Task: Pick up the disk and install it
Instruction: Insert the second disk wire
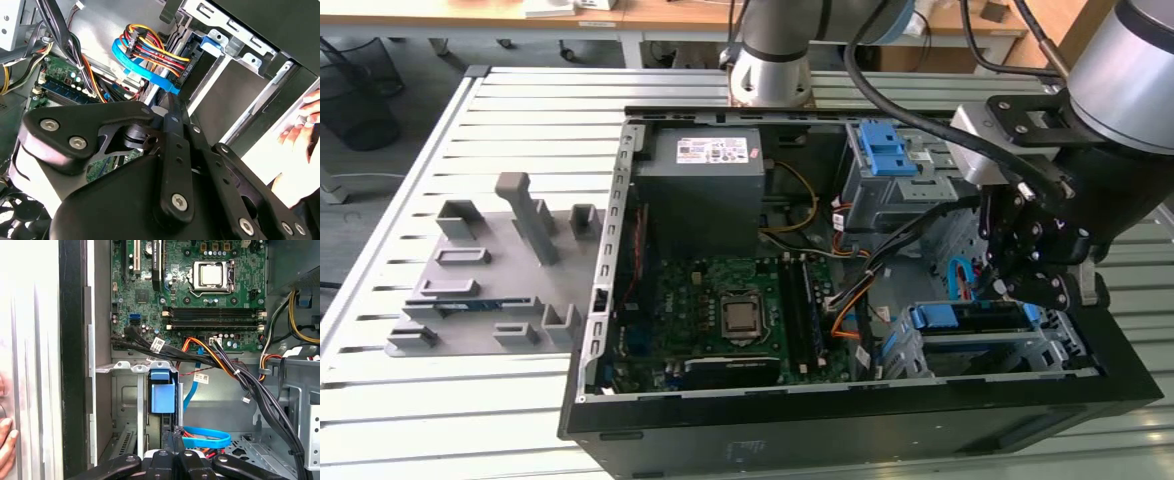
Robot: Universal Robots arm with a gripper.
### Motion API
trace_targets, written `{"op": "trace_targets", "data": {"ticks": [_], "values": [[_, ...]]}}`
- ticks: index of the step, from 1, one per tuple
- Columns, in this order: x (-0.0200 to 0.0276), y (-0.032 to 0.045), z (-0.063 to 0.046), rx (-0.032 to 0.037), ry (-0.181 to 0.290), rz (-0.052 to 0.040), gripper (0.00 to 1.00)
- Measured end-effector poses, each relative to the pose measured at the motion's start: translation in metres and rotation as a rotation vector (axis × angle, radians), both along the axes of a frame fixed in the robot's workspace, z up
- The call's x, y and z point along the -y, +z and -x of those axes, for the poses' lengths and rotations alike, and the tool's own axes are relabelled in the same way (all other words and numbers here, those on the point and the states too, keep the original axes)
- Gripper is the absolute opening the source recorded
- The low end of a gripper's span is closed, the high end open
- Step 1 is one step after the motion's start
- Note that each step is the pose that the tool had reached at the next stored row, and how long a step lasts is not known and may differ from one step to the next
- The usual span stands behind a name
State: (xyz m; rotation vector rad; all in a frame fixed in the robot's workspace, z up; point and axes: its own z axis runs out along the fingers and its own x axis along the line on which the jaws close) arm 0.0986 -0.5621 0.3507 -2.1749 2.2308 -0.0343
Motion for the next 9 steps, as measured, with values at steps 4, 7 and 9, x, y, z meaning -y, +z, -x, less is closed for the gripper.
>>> {"op": "trace_targets", "data": {"ticks": [4,7,9], "values": [[0.0000,0.0002,0.0000,0.0000,0.000,0.0002,0.11],[0.0000,0.0003,0.0000,0.0000,0.000,0.0002,0.11],[0.0000,0.0003,0.0000,0.0000,0.000,0.0002,0.11]]}}
